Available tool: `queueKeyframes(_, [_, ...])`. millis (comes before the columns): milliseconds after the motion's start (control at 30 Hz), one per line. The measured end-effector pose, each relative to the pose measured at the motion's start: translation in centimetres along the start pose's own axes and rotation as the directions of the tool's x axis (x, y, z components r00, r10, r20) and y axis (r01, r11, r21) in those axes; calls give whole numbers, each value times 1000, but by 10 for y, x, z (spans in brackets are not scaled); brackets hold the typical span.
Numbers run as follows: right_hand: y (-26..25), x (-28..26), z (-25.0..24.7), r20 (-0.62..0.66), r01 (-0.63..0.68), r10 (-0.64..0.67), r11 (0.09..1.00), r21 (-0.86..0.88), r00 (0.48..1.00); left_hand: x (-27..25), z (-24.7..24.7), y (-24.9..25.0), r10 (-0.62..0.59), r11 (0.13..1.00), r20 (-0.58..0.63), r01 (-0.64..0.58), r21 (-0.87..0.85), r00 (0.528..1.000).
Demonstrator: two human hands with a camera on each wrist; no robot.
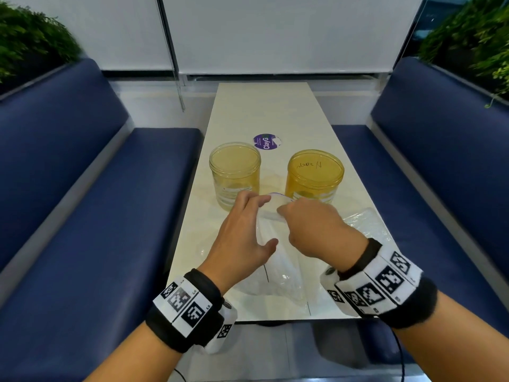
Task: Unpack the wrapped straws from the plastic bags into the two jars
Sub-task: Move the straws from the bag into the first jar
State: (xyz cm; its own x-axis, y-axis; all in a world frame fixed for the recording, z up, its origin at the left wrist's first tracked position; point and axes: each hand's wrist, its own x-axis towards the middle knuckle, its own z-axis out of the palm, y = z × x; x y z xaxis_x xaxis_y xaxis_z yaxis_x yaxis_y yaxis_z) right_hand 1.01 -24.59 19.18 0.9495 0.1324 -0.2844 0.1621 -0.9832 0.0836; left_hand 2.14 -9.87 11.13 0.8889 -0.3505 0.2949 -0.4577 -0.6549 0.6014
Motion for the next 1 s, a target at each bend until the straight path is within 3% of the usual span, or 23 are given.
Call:
queueKeyframes(100, [-2, -16, -27, -99, 131, -129, 991, 20, 987, 6, 9, -6, 36, 999, -42, -35, 10, 999])
queueKeyframes(167, [-1, -17, -43, -209, 186, -148, 967, 175, 967, 12, 14, -8, 60, 996, -88, -54, 74, 994])
queueKeyframes(267, [4, -4, -56, -392, 258, -67, 851, 458, 917, 19, 15, -13, 57, 996, -174, -43, 81, 983])
queueKeyframes(333, [6, 10, -55, -479, 361, -13, 677, 642, 878, 24, 10, -16, 9, 999, -228, -19, -40, 974])
queueKeyframes(400, [2, 22, -48, -486, 441, 21, 389, 809, 874, 28, 2, -17, -79, 990, -232, 49, -132, 969])
queueKeyframes(433, [-2, 28, -41, -500, 470, 7, 335, 817, 866, 30, -3, -17, -93, 986, -235, 57, -159, 968])
queueKeyframes(533, [-20, 40, -26, -586, 547, -86, 489, 680, 805, 30, -18, -12, -101, 978, -243, 52, -200, 965])
queueKeyframes(600, [-24, 45, -28, -612, 571, -106, 509, 644, 784, 24, -29, -13, -163, 982, -228, 136, -130, 960])
queueKeyframes(733, [-8, 55, -72, -644, 628, -48, 287, 723, 764, 7, -54, -23, -309, 951, -134, 304, -61, 941])
queueKeyframes(833, [9, 70, -111, -731, 712, 53, 188, 677, 681, -1, -70, -29, -318, 947, -119, 322, 16, 941])
queueKeyframes(900, [9, 93, -121, -771, 732, 114, 255, 632, 626, 2, -76, -32, -332, 941, -116, 338, 35, 936])
queueKeyframes(1000, [-4, 146, -105, -758, 648, 153, 431, 628, 634, 13, -81, -40, -358, 932, -135, 363, 14, 924])
